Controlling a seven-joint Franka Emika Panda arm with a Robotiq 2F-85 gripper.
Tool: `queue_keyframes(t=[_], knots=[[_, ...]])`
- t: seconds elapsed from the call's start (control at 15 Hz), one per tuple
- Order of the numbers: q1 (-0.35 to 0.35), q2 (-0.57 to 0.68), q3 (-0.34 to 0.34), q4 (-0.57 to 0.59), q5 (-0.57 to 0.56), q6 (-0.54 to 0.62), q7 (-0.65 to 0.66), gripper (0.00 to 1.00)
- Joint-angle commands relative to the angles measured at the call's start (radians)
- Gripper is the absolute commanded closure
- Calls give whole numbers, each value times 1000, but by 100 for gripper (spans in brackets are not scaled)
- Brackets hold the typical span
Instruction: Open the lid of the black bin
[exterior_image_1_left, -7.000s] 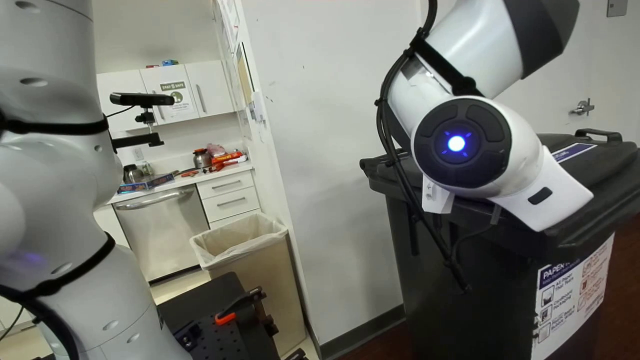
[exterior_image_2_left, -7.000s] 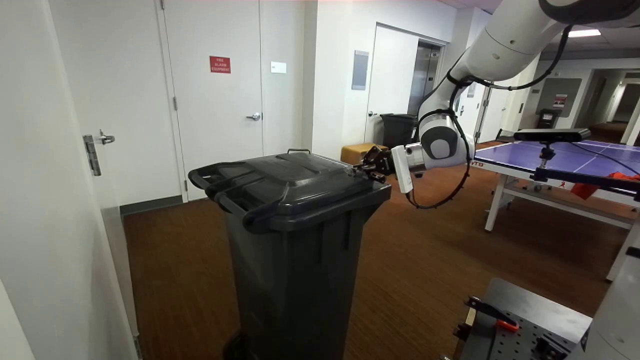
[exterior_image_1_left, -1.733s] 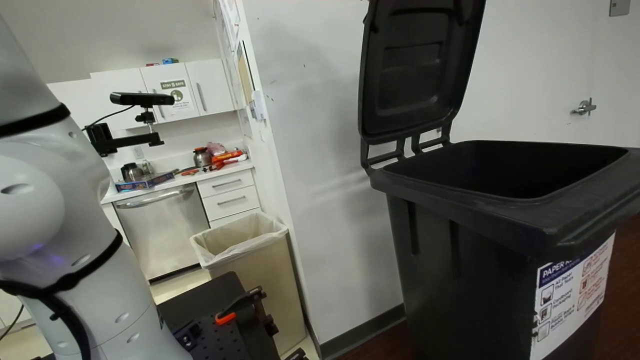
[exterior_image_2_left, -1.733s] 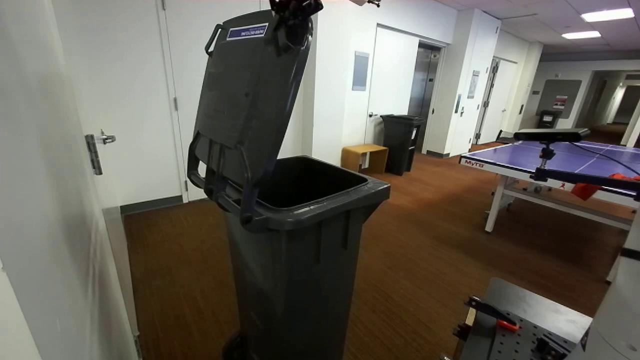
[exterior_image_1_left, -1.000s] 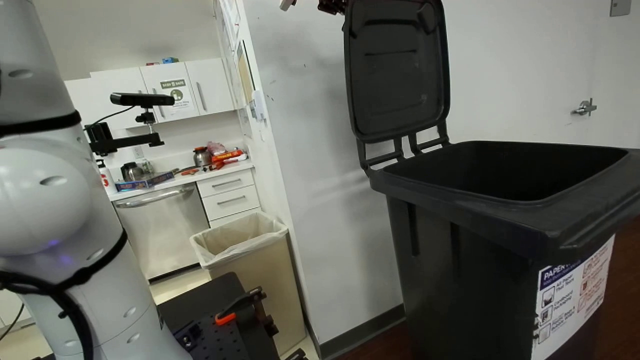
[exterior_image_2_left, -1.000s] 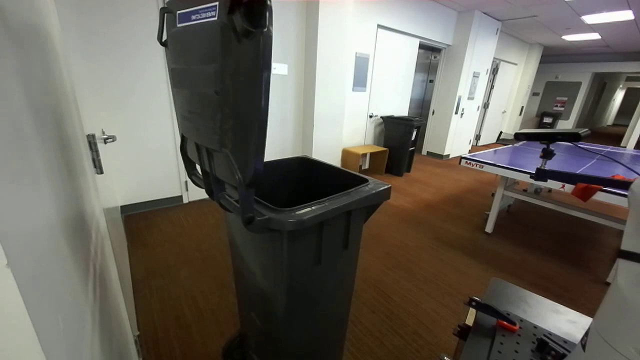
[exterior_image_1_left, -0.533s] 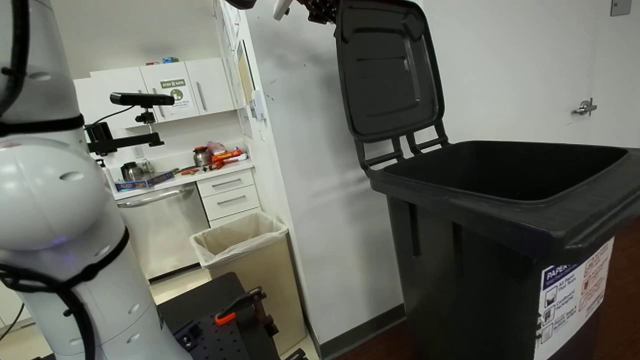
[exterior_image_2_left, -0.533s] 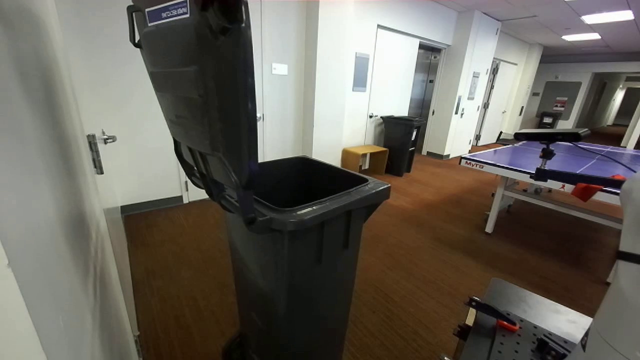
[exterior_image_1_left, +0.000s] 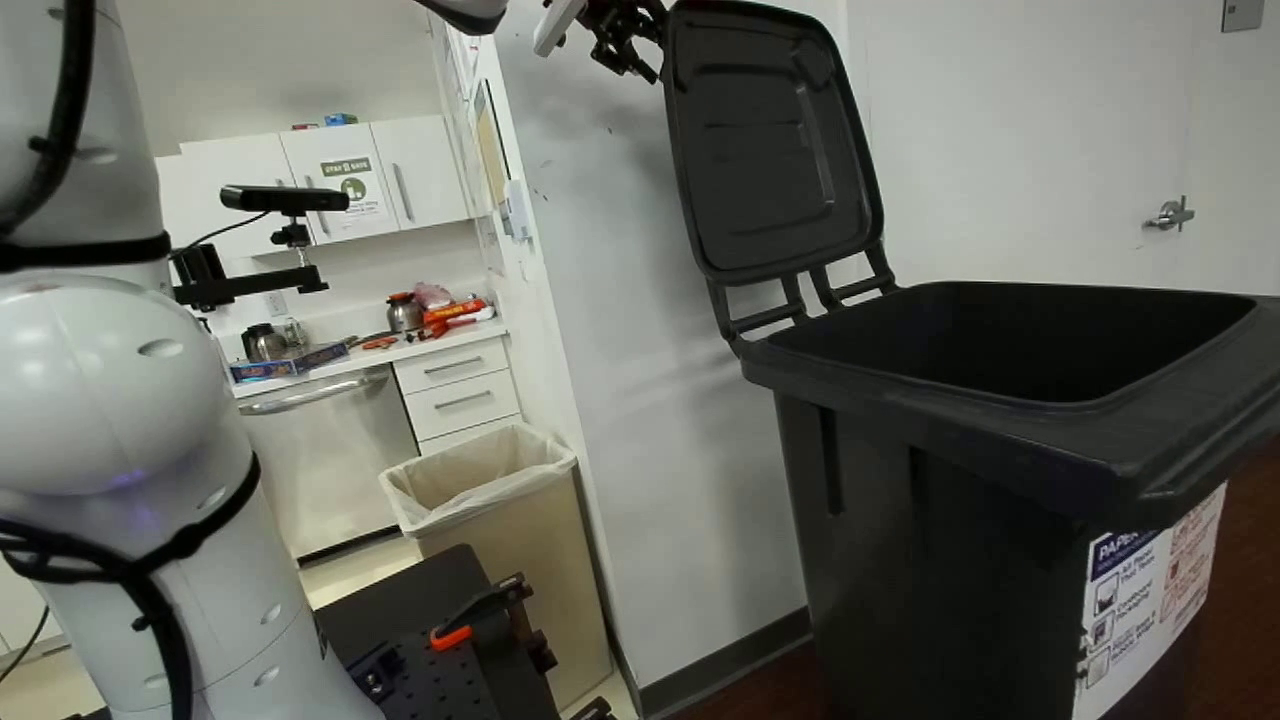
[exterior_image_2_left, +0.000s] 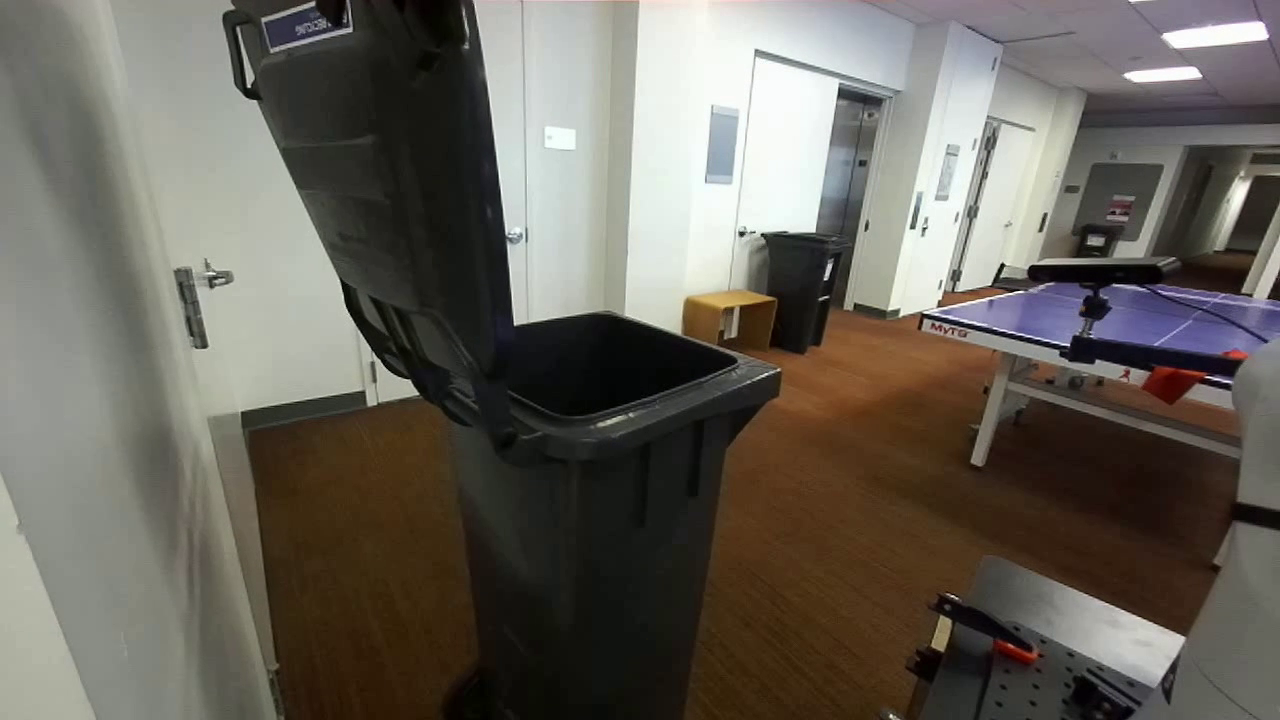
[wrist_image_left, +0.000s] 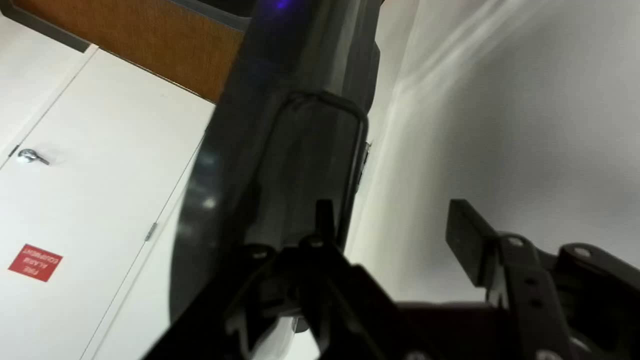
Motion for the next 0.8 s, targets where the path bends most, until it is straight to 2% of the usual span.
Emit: queue_keyframes(t=[0.0,0.13,0.27,0.4,0.67,0.73], knots=[[25,57,9,-9,101,-23,-69,9],[33,62,12,1,127,-16,-72,0],[25,57,36,1,158,-10,-69,0],[50,61,25,19,188,-34,-81,0],[81,74,29,69,224,-137,-63,0],[81,74,25,63,154,-117,1,0]])
